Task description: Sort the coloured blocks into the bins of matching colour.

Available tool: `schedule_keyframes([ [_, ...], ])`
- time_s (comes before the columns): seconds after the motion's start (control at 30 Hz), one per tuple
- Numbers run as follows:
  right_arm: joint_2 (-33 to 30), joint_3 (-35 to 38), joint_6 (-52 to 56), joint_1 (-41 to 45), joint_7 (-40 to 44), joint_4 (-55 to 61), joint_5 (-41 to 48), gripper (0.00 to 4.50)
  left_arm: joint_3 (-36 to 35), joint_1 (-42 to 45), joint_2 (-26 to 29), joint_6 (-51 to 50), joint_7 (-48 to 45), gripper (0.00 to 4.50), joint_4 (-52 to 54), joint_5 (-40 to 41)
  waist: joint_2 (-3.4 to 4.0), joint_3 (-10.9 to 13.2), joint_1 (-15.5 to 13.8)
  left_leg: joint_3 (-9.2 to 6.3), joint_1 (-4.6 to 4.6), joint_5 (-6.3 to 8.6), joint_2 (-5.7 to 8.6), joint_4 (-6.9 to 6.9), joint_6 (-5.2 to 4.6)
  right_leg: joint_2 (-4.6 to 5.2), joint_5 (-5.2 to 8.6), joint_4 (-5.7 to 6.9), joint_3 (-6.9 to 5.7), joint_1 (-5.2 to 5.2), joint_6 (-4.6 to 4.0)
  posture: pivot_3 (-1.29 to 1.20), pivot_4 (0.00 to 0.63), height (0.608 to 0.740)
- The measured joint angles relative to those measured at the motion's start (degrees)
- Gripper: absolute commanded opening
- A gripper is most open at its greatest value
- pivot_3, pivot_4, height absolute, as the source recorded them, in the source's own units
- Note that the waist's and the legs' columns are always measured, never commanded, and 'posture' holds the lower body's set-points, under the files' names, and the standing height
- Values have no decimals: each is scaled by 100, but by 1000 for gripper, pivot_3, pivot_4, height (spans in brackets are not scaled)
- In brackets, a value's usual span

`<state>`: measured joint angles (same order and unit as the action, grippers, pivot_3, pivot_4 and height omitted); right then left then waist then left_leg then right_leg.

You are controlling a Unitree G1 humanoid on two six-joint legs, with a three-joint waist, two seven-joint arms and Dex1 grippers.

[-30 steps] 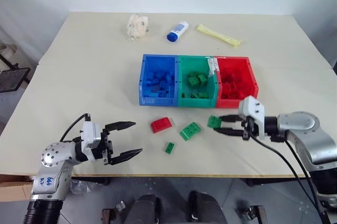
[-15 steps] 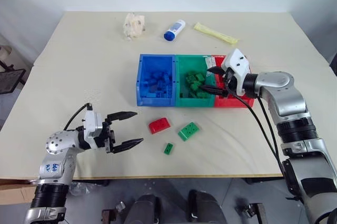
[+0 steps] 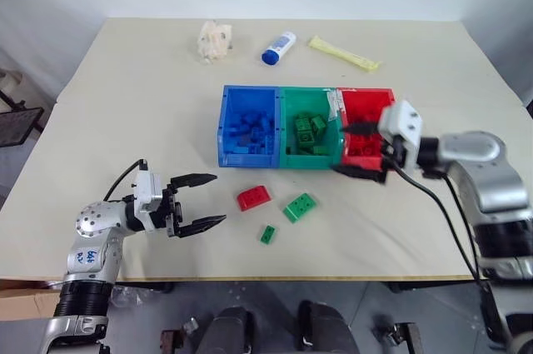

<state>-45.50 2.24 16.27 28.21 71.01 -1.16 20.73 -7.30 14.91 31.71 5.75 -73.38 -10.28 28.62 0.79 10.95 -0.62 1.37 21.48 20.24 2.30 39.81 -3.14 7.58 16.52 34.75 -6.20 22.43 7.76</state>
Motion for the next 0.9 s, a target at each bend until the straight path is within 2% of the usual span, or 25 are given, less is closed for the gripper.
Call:
schedule_keyframes([
  [0.17,-452,797,48,-1142,429,615,625,4482,-1,61,18,53,-117,4500,-155,-3,0,0,-21,4,-5,0,-9,4,0,1,0,0,5,-2,0,0,150,740],
  [0.27,-727,1648,34,-2393,849,686,929,4482,-44,25,86,66,-207,4500,-244,-4,-1,0,-95,-3,-4,1,-6,3,0,2,0,-6,8,-8,0,0,150,740],
  [0.37,-808,2128,-81,-2926,1122,622,1081,4482,-73,38,109,71,-271,4500,-372,-4,0,0,-87,13,-10,-1,-4,5,-5,8,-1,-18,10,-15,2,0,150,740],
  [0.53,-912,2494,-257,-3127,1213,594,1127,4482,-62,59,107,84,-336,4500,-402,-4,0,0,-59,12,-30,4,-19,-1,3,20,-1,-24,27,-26,-1,0,150,740],
  [0.7,-948,2525,-258,-3108,1195,591,1143,4482,-61,136,97,91,-370,4500,-418,-21,0,0,-80,1,-24,5,-17,0,6,23,-2,-27,29,-27,-1,0,150,740],
  [0.8,-948,2459,-229,-2968,1128,640,1143,4482,-60,174,93,101,-373,4500,-428,-33,0,0,-83,-5,-24,5,-15,4,6,26,-2,-30,28,-33,-1,0,150,740],
  [0.9,-961,2056,-97,-2612,1024,810,1131,4482,-55,213,82,104,-372,4500,-439,-58,0,0,-72,-7,-25,5,-17,4,6,24,-2,-30,28,-32,-2,0,150,740],
])
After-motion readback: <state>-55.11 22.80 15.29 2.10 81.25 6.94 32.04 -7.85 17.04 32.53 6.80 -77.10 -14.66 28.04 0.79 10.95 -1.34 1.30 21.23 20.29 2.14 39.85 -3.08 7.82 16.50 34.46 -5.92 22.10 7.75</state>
